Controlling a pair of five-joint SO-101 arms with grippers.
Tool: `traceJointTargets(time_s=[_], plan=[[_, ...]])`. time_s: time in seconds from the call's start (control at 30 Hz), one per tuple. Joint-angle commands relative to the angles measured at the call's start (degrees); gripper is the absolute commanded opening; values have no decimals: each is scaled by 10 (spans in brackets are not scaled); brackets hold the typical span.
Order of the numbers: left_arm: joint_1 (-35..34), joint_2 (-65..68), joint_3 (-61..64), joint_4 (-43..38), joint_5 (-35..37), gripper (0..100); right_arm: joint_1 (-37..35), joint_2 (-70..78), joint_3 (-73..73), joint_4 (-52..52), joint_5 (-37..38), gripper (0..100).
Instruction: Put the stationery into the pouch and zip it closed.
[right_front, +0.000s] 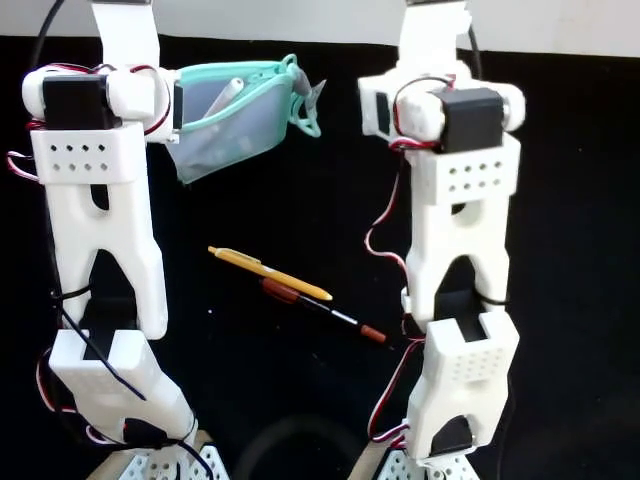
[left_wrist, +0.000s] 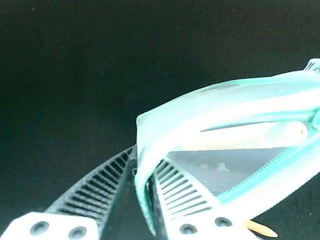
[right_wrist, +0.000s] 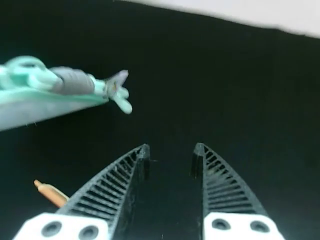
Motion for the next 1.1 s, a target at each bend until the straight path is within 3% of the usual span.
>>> traceJointTargets(time_s=[0.0, 0.27, 0.47, 0.63, 0.87, 1.07], plan=[[11, -12, -27, 8, -5, 6, 7, -9, 9, 7, 7, 144], [-1, 19, 80, -10, -13, 6, 4, -9, 9, 7, 4, 144], [-30, 94, 78, -18, -11, 6, -39, -10, 4, 1, 3, 144], [-32, 116, 59, -17, -11, 6, -87, -10, 4, -77, 0, 144], [-31, 122, 46, -17, -11, 6, -158, -10, 4, -198, -137, 144], [-32, 122, 46, -17, -11, 6, -185, -8, 5, -243, -147, 144]])
